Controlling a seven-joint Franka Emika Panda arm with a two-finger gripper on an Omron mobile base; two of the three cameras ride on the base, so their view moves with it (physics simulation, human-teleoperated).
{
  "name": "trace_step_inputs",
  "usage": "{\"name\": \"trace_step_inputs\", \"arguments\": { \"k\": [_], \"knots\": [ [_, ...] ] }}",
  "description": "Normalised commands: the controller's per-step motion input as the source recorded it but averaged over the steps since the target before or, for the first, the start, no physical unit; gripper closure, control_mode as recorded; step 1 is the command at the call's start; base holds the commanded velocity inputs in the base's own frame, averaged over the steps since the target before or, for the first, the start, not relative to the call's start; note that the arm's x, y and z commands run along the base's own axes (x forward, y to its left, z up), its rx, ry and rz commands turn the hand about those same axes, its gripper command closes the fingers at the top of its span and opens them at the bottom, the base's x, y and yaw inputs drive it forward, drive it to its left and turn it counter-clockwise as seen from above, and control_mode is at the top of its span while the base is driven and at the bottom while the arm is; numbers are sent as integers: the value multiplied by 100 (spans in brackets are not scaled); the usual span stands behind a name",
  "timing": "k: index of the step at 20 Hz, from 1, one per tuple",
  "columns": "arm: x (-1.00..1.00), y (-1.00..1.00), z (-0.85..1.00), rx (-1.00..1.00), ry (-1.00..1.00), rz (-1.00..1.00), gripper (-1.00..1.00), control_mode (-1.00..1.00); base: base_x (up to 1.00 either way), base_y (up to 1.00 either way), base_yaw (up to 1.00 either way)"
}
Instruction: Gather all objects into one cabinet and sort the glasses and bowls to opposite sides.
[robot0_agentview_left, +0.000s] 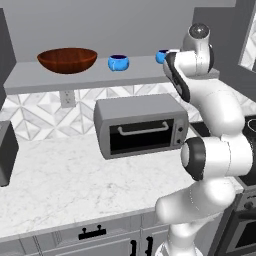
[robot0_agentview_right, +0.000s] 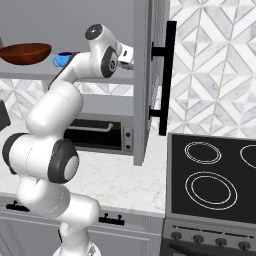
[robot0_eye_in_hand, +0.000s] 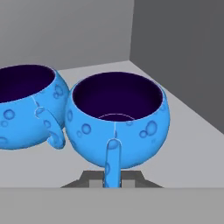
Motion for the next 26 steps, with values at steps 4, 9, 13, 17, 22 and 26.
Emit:
{"name": "trace_step_inputs", "arguments": {
  "k": [4,9,13,17,22,26],
  "knots": [
    [23,0,0,0,1,0,100,-100,0,0,0],
    [17,-3,0,0,0,0,-100,-100,0,0,0],
    [4,0,0,0,0,0,-100,-100,0,0,0],
    [-9,0,0,0,0,0,-100,-100,0,0,0],
    [-66,10,0,0,0,0,-100,-100,0,0,0],
    [-71,36,0,-3,0,0,-100,-100,0,0,0]
  ]
}}
